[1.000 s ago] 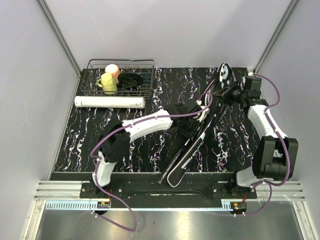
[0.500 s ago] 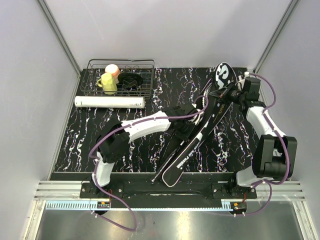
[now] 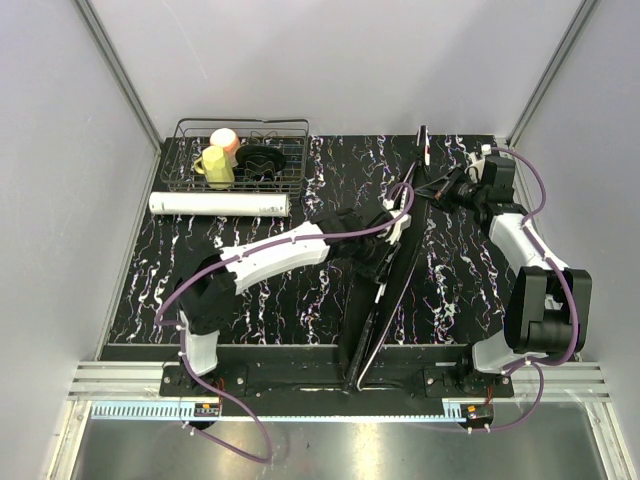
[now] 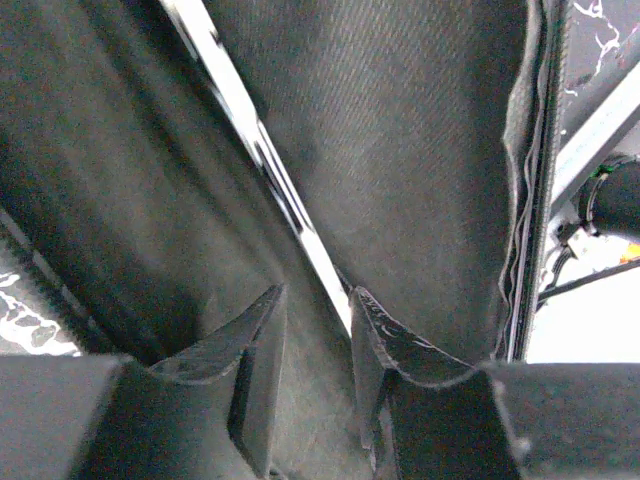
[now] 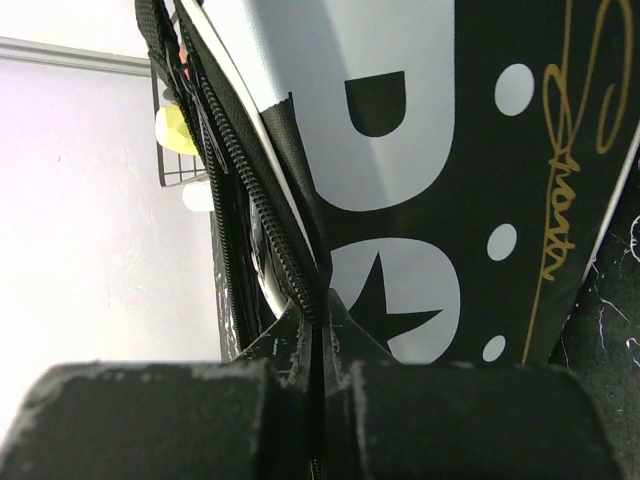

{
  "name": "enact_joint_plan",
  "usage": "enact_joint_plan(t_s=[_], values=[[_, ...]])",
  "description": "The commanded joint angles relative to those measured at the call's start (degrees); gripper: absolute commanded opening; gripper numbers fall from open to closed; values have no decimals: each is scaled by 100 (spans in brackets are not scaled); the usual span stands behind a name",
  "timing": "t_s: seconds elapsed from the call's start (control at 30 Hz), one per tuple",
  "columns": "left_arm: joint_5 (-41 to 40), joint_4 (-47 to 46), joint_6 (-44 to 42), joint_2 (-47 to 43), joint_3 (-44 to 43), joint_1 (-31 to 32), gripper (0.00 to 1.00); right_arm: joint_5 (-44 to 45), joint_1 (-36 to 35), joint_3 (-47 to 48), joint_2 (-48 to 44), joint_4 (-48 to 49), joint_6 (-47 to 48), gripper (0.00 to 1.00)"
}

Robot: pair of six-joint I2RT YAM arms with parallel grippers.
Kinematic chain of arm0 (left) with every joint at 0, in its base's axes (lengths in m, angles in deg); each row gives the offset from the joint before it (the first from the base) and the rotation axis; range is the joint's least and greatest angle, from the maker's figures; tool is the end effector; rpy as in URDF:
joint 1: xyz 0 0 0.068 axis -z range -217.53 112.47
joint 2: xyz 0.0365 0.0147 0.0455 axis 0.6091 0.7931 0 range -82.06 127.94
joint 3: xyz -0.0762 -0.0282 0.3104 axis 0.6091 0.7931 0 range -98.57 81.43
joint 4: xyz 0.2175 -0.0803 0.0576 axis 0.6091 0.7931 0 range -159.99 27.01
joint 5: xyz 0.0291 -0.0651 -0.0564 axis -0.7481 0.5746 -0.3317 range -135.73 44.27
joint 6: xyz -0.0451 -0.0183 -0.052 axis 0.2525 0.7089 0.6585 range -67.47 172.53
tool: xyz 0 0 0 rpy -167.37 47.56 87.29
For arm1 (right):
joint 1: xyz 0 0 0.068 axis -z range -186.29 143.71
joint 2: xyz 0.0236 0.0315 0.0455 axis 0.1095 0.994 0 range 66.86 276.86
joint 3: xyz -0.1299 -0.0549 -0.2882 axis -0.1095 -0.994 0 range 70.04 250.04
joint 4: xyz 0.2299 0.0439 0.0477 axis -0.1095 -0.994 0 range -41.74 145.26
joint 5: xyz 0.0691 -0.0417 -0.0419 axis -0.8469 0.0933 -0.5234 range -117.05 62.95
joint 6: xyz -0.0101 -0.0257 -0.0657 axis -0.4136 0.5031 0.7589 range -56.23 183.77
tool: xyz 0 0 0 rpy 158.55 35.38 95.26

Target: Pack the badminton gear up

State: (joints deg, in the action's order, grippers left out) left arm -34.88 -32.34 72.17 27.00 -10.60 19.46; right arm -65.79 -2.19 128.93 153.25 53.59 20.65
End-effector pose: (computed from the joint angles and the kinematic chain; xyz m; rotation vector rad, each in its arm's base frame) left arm 0.2234 -0.3641 0.2951 0.9345 2.5120 -0.7282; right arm 0.3301 0.0132 0.3192 0.4443 2.1004 1.1089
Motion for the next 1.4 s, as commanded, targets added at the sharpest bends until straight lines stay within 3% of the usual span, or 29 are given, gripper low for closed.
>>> enact_joint_plan(t_s=[0.0, 0.2, 0.43, 0.47, 0.53, 0.63, 0.87, 1.0, 1.07, 1.1, 1.23, 1.37], values=[[154, -319, 93, -411, 299, -4, 34, -327, -41, 184, -87, 334, 5, 0], [92, -320, 102, -289, 326, 110, 31, -327, -32, 210, -131, 299, -13, 0], [330, -328, 67, -157, 221, 198, 39, -336, -41, 245, -140, 264, 13, 0], [347, -328, 58, -139, 212, 190, 37, -336, -41, 245, -131, 264, 13, 0], [286, -302, 23, -78, 107, 189, 17, -336, -49, 254, -131, 264, 5, 0], [32, -118, -100, 45, -287, 198, 2, -371, -84, 254, -96, 264, 22, 0], [-970, 41, 5, 221, -1220, 189, 0, -441, -216, 237, -78, 229, 40, 0], [-796, 180, 84, 344, -1423, 146, 0, -450, -225, 272, -140, 202, 127, 0], [-847, 243, 119, 283, -1240, 154, 19, -371, -225, 316, -184, -69, 207, 0], [-822, 217, 154, 161, -1108, 154, 35, -362, -225, 324, -201, -79, 250, 0], [-742, 33, 242, -103, -292, 216, 46, -371, -225, 333, -140, -53, 233, 0], [-751, -117, 374, -192, 123, 303, 47, -371, -225, 333, -96, 44, 189, 0]])
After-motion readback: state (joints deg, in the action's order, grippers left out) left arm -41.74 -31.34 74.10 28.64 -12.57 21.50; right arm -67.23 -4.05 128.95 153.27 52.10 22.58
